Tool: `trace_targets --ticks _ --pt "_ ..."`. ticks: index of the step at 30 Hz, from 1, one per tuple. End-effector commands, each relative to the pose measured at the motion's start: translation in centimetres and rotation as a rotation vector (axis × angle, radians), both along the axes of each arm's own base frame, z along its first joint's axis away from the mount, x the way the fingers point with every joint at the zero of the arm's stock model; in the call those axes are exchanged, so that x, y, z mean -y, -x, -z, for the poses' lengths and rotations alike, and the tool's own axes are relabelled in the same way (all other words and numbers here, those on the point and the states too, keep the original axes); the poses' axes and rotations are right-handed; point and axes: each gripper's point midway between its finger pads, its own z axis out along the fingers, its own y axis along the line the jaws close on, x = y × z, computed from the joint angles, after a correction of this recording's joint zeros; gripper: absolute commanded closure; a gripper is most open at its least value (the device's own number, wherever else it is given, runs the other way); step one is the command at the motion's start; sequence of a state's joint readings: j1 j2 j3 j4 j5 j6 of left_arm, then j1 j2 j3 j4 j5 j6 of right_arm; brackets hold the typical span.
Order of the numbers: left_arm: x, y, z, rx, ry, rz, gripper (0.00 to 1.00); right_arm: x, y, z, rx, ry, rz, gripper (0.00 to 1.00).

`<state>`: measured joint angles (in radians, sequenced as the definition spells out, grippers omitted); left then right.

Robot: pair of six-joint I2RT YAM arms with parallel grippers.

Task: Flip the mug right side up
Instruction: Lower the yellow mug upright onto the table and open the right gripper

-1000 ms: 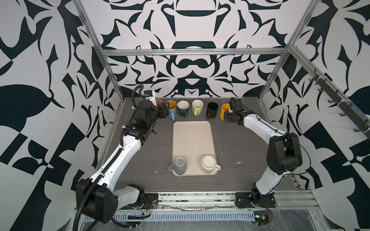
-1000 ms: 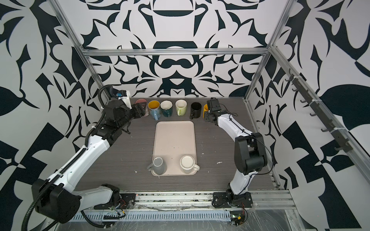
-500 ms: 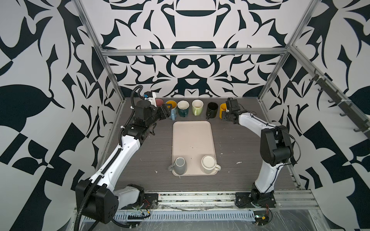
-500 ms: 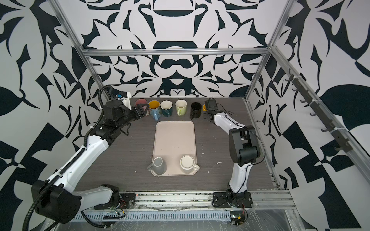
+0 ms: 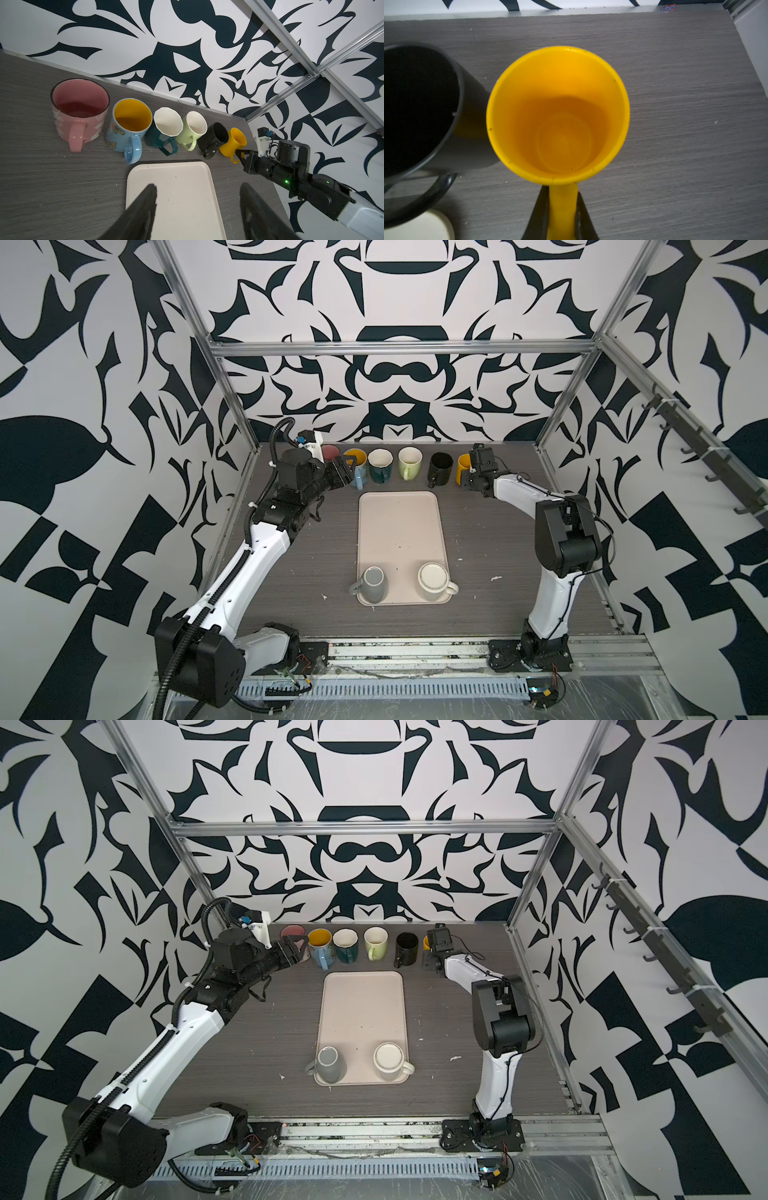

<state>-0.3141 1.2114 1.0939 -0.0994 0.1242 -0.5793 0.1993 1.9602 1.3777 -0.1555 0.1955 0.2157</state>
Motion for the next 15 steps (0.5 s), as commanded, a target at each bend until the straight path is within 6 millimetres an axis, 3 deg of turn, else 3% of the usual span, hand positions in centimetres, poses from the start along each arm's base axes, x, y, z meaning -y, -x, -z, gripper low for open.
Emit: trace_targets --ticks 1,3,10,15 --pt "-0.4 0.5 -1.5 0.022 0.015 -0.01 0.33 -0.3 -3.1 -5.0 0.17 -0.042 0.021 1.0" --pt "-0.5 0.6 -1.5 0.025 0.014 -0.012 0.33 -1.0 -3.0 -4.5 0.154 -0.071 -0.002 1.0" --pt "-0.7 0.7 -1.9 0.039 -0.005 -0.015 0.33 -0.9 -2.3 -3.4 0.121 -0.089 0.012 0.83" --pt "-0.8 0.8 -1.8 0.038 -0.006 -0.013 0.33 -0.8 -1.7 -3.0 0.105 -0.09 0.018 0.61"
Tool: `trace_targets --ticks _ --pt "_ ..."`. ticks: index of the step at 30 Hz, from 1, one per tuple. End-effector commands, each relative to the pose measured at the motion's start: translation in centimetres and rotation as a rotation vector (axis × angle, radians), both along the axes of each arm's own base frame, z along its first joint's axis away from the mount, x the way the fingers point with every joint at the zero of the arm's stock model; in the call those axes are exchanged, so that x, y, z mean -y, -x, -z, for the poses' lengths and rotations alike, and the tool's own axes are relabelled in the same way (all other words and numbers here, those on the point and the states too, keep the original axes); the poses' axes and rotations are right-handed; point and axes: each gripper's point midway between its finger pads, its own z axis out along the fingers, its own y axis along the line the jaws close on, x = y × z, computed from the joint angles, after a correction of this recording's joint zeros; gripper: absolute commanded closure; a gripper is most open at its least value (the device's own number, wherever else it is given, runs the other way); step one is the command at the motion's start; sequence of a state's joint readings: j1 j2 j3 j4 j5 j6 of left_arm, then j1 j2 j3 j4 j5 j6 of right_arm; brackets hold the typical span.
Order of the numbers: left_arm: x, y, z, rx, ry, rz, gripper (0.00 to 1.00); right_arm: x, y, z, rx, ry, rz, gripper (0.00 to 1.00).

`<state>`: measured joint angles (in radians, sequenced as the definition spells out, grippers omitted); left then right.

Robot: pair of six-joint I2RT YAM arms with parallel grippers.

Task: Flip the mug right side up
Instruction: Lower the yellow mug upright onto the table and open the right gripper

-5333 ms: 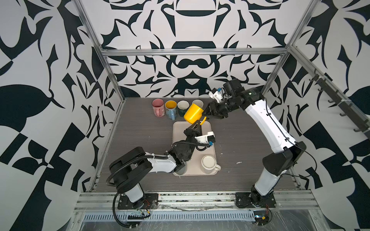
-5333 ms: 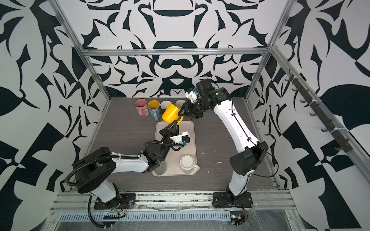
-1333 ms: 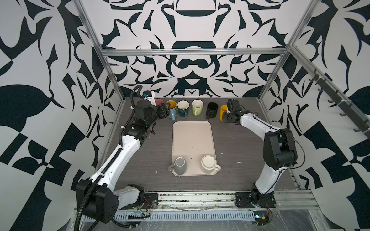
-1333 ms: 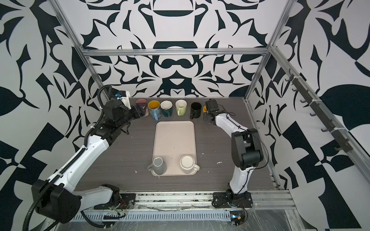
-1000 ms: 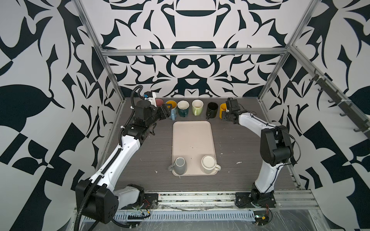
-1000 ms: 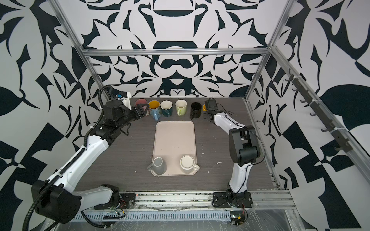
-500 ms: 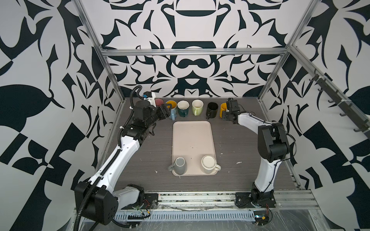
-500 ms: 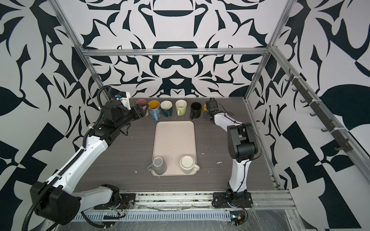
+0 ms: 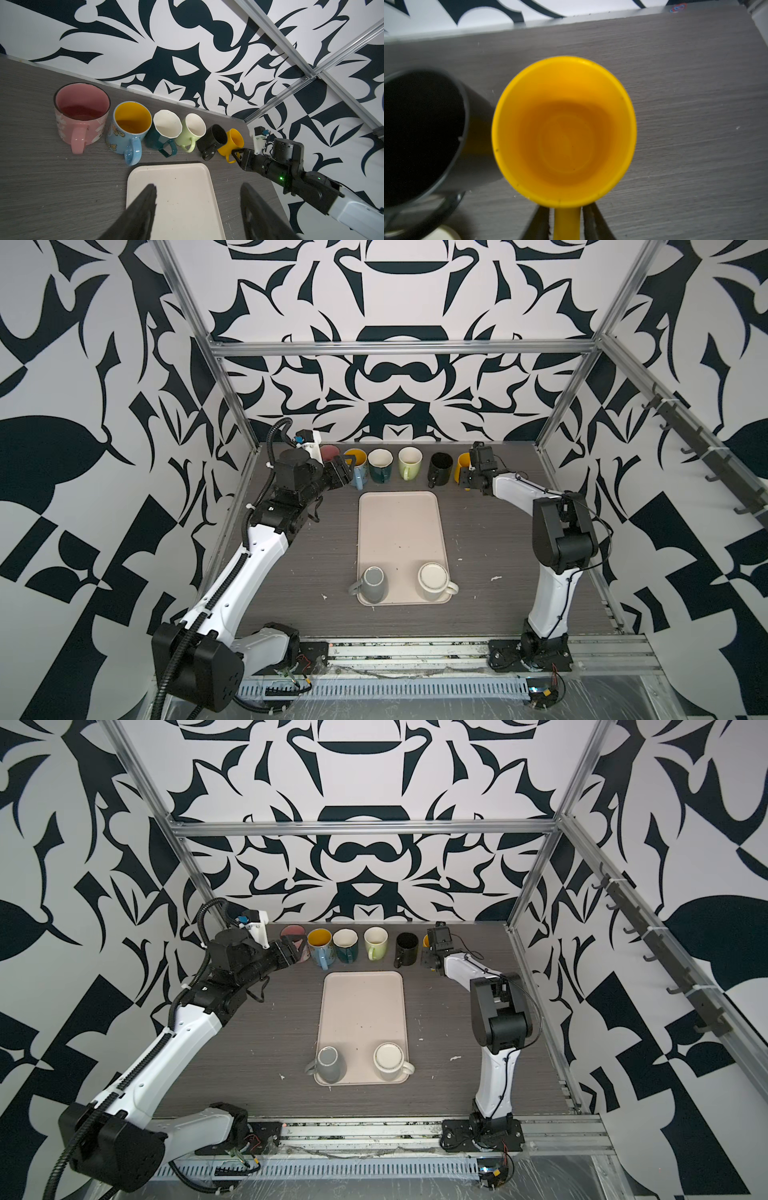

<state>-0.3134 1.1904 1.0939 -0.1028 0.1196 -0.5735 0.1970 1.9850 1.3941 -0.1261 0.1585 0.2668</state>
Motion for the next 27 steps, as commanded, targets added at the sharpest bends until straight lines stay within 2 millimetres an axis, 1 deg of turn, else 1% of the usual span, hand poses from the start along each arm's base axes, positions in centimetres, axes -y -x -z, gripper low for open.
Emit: trace_targets --ticks 1,5,7,9,12,15,16,17,19,20,23,25,27 --pt "-0.6 0.5 -1.1 0.019 -0.005 -0.011 0.32 0.0 -0.7 -3.3 0.088 -0.023 0.009 0.58" --pt "-0.7 0.9 -1.3 0.021 -0.007 -0.01 0.32 0.3 0.1 -4.1 0.098 -0.019 0.02 0.51" --pt "-0.9 1.2 -1.4 0.008 -0.006 -0.018 0.32 0.5 0.7 -5.0 0.112 -0.024 0.032 0.5" --pt "-1.5 1.7 -1.5 -0.042 0.001 -0.049 0.32 0.8 1.4 -5.9 0.125 -0.037 0.047 0.49" --pt "-2.7 2.8 -0.4 -0.175 0.004 -0.118 0.31 1.0 2.8 -7.6 0.146 -0.075 0.072 0.49" --pt "-3.7 4.4 2.1 -0.34 0.055 -0.192 0.31 1.1 4.4 -9.0 0.142 -0.106 0.098 0.5" --pt "-3.9 5.0 3.2 -0.404 0.092 -0.218 0.32 1.0 5.1 -9.4 0.133 -0.113 0.104 0.51" --pt "-4.0 5.7 4.5 -0.474 0.144 -0.251 0.34 1.6 5.7 -9.9 0.133 -0.091 0.137 0.51" --pt "-4.0 7.1 7.1 -0.614 0.251 -0.307 0.37 1.6 6.8 -10.6 0.129 -0.09 0.15 0.51" --pt "-3.8 7.9 8.4 -0.687 0.304 -0.33 0.38 1.4 7.3 -11.1 0.134 -0.091 0.15 0.51" --pt "-3.1 10.3 11.5 -0.877 0.455 -0.385 0.39 0.3 8.8 -12.4 0.157 -0.078 0.13 0.51" --pt "-2.6 11.9 12.9 -0.984 0.556 -0.42 0.39 -0.3 9.6 -13.0 0.165 -0.06 0.119 0.51" --pt "-2.7 13.6 14.3 -1.072 0.636 -0.484 0.39 -0.8 10.2 -13.5 0.171 -0.048 0.108 0.51"
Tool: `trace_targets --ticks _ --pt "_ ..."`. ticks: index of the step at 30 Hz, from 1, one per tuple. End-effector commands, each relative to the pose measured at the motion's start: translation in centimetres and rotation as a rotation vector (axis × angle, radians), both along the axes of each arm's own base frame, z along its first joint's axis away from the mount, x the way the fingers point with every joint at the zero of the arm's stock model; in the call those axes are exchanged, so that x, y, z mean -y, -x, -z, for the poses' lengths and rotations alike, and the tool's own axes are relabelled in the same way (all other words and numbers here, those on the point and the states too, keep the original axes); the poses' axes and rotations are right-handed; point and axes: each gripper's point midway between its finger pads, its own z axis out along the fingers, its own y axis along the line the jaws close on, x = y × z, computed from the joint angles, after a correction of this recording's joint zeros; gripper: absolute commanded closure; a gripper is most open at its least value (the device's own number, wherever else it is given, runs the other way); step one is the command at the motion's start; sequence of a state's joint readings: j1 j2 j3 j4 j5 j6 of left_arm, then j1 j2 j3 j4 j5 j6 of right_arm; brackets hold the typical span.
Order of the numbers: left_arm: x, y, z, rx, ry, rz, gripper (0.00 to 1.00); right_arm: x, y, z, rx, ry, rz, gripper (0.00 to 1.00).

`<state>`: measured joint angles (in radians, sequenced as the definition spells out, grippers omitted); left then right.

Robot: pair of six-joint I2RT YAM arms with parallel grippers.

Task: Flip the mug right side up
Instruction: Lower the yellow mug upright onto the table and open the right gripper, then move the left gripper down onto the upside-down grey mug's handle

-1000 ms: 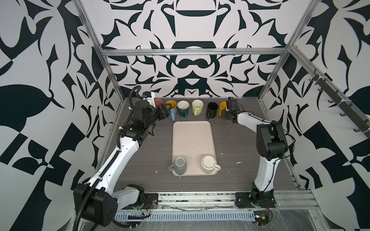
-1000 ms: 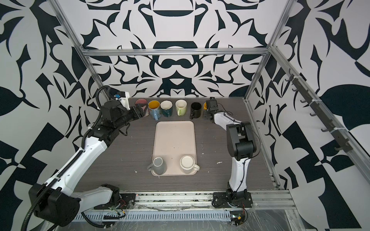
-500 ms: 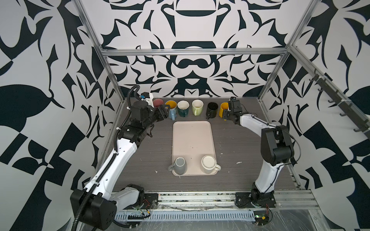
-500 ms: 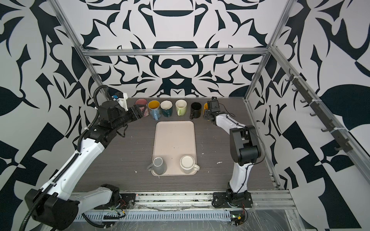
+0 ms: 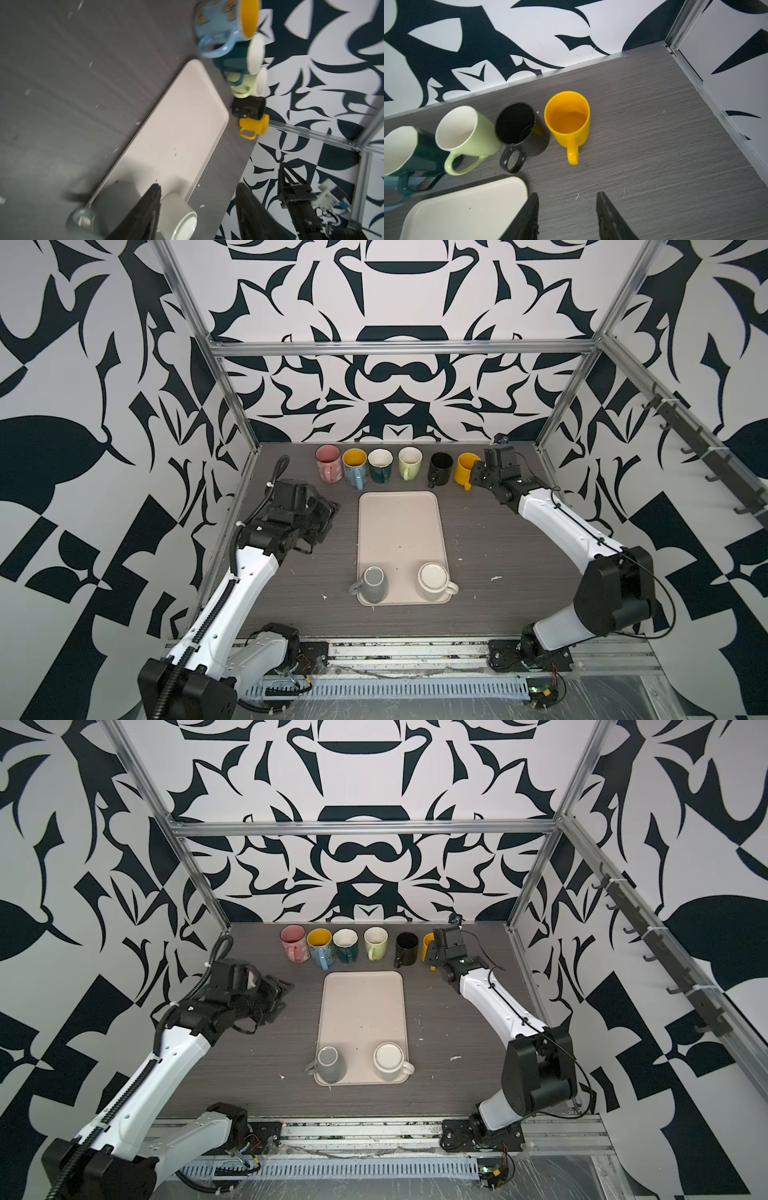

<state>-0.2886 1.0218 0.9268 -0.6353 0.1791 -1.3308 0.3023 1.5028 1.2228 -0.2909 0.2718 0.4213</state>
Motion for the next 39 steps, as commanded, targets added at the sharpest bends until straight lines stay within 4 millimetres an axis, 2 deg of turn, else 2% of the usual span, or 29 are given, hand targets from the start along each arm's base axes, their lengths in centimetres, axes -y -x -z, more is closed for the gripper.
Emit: trace_targets --ticks 1,7,12,18,23,33,39 --pt "0.3 4.3 2.2 -0.267 0.209 -0.186 0.39 0.0 1.5 -1.1 0.009 0.031 0.026 0.51" --pt "-0.9 9.6 4.9 -0.422 0.303 -0.435 0.39 -0.2 2.6 -1.5 0.012 0.041 0.022 0.51" --pt "-1.5 11.7 5.1 -0.484 0.276 -0.504 0.37 -0.1 3.0 -1.3 0.006 0.045 0.023 0.51" --pt "0.7 12.1 6.1 -0.611 0.202 -0.424 0.35 0.0 3.1 -0.8 -0.011 0.056 0.027 0.51" --pt "2.7 11.9 7.1 -0.678 0.194 -0.366 0.38 0.1 3.1 -0.3 -0.024 0.071 0.031 0.5" --pt "4.2 12.6 10.0 -0.749 0.175 -0.384 0.38 -0.3 2.5 0.6 -0.046 0.07 0.022 0.5" --pt "5.3 11.9 10.9 -0.761 0.181 -0.36 0.4 -0.4 2.4 0.9 -0.051 0.069 0.021 0.5"
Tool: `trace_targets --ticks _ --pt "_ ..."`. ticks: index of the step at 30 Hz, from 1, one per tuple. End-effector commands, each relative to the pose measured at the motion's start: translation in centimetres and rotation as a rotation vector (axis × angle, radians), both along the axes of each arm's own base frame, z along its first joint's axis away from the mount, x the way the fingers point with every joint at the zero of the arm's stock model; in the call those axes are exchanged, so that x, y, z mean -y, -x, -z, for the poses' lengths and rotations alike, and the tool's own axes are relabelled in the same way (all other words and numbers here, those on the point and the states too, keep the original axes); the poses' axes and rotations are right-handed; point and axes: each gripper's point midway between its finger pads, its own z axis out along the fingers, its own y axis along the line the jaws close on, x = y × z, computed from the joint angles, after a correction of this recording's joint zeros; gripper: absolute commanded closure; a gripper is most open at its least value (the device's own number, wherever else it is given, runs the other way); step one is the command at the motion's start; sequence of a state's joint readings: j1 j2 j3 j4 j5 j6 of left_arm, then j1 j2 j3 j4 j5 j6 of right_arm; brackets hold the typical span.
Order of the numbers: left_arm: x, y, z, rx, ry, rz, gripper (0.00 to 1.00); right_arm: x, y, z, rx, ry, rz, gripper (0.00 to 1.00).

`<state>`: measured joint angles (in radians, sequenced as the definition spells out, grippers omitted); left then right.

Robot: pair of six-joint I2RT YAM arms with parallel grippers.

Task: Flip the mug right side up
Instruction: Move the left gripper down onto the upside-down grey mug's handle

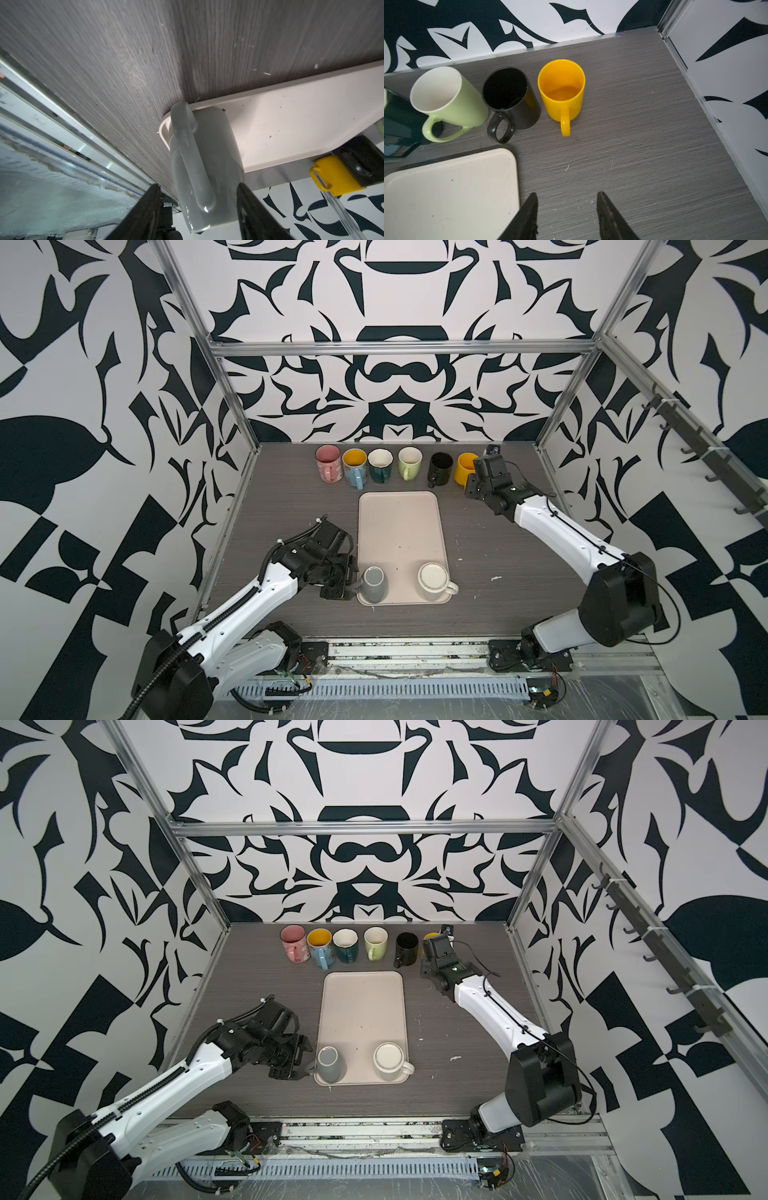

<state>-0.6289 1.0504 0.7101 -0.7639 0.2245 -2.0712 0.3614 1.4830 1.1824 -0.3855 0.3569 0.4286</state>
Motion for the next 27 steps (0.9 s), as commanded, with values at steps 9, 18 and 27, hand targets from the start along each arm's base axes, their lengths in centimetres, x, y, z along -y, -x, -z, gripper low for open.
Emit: trace_targets --ticks 9,18,27 --pt "0.7 0.0 1.7 -0.101 0.022 -0.109 0.51 0.0 0.0 -1.3 0.042 -0.019 0.014 0.5" --pt "0.7 0.2 2.9 -0.125 0.011 -0.108 0.58 -0.1 -0.1 -1.1 0.04 -0.024 0.014 0.5" --pt "1.0 0.3 3.8 -0.162 0.002 -0.099 0.59 -0.2 -0.1 -0.9 0.037 -0.026 0.011 0.5"
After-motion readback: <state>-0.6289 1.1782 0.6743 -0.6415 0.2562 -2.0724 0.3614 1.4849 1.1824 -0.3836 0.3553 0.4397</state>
